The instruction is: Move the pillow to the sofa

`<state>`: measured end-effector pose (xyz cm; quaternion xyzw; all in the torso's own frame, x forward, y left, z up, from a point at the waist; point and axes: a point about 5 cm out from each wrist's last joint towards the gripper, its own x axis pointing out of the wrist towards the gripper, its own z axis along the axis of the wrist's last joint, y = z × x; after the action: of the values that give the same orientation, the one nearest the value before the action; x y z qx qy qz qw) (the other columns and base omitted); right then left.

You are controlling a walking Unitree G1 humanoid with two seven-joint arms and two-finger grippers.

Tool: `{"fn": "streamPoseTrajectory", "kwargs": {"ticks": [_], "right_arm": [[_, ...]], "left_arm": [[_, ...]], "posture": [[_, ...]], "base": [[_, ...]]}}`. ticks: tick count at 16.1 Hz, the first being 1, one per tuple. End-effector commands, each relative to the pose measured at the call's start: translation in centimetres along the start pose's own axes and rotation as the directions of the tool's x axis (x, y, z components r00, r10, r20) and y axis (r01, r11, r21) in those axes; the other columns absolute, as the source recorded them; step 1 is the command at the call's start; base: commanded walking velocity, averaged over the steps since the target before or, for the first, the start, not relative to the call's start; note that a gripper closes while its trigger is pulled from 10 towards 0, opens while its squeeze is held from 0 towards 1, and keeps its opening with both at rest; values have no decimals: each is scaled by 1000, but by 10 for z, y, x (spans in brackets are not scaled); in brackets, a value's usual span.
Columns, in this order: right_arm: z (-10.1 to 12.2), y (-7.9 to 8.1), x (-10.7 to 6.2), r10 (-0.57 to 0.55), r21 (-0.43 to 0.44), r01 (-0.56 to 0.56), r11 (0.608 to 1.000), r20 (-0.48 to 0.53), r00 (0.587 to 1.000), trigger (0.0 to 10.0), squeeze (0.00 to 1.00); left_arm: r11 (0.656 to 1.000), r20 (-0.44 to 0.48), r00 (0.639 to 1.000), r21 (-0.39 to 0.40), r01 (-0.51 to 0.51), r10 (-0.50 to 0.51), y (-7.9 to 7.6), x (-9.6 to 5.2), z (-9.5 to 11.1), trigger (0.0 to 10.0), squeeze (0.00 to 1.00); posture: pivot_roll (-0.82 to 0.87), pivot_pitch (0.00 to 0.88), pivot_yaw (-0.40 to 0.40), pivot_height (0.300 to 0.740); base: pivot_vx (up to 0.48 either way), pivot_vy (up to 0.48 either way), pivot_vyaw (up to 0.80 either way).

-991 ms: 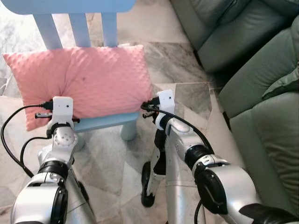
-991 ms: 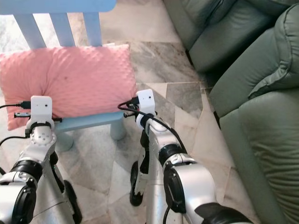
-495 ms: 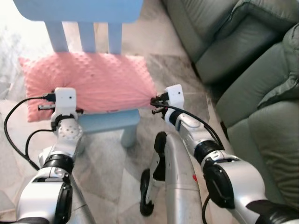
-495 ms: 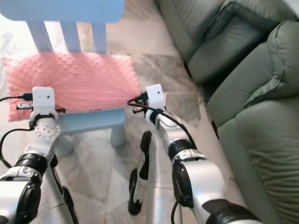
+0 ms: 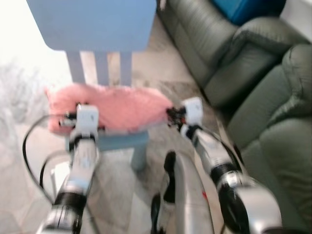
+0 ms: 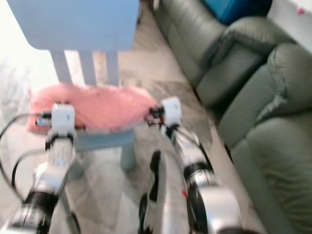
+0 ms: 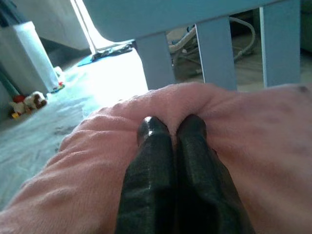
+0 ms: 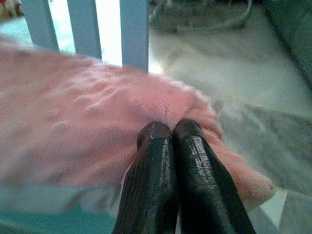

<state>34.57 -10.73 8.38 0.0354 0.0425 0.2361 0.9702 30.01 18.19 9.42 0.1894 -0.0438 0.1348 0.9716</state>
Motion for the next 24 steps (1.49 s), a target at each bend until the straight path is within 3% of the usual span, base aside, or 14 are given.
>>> {"fn": "streamPoseTrajectory", "kwargs": {"ticks": [1, 5, 8, 10, 11, 12, 13, 14, 18, 24], "right_arm": [[8, -4, -6, -17, -14, 18, 1000, 79, 997, 0, 0], [-3, -8, -48, -171, 70, 164, 984, 110, 979, 0, 0], [-16, -8, -78, -230, 50, 227, 973, 90, 969, 0, 0], [-16, -5, -91, -249, 86, 243, 966, 75, 965, 0, 0], [-16, -2, -97, -232, 102, 225, 969, 61, 971, 2549, 0], [-15, -1, -99, -237, 107, 230, 967, 60, 970, 10000, 0], [-16, -1, -100, -240, 118, 232, 966, 64, 969, 10000, 0], [-16, 0, -99, -246, 122, 237, 964, 62, 967, 10000, 0], [-11, 3, -85, -239, 136, 229, 964, 66, 969, 10000, 0], [-4, -8, -81, -261, 127, 250, 960, 73, 963, 10000, 0]], "left_arm": [[999, 48, 998, 14, 32, -32, -1, -4, 13, 0, 0], [991, 27, 993, 65, 113, -115, 15, -42, 16, 0, 0], [987, -25, 988, 46, 152, -151, 16, -61, 16, 0, 0], [986, -54, 985, 7, 167, -166, 14, -69, 17, 0, 0], [982, -82, 978, -24, 189, -190, 11, -73, 15, 0, 0], [981, -94, 976, -30, 193, -195, 10, -74, 13, 2745, 0], [980, -119, 973, -38, 195, -198, 9, -75, 9, 5961, 0], [980, -138, 970, -40, 197, -201, 9, -74, 5, 10000, 0], [979, -139, 969, -15, 205, -205, 1, -63, 3, 10000, 0], [979, -156, 967, -59, 196, -203, -8, -61, 1, 10000, 0]], "posture": [[110, 0, -147, 442], [134, 0, -120, 442], [151, 0, -111, 442], [137, 0, -95, 442], [126, 0, -87, 442], [117, 0, -81, 442], [112, 0, -76, 442], [110, 0, -73, 442], [101, 0, -64, 486], [88, 0, -73, 559]], "base": [[0, 0, 0], [0, 0, 0], [0, 0, 0], [0, 0, 0], [0, 0, 0], [0, 0, 0], [0, 0, 0], [0, 0, 0], [0, 0, 0], [0, 0, 0]]}}
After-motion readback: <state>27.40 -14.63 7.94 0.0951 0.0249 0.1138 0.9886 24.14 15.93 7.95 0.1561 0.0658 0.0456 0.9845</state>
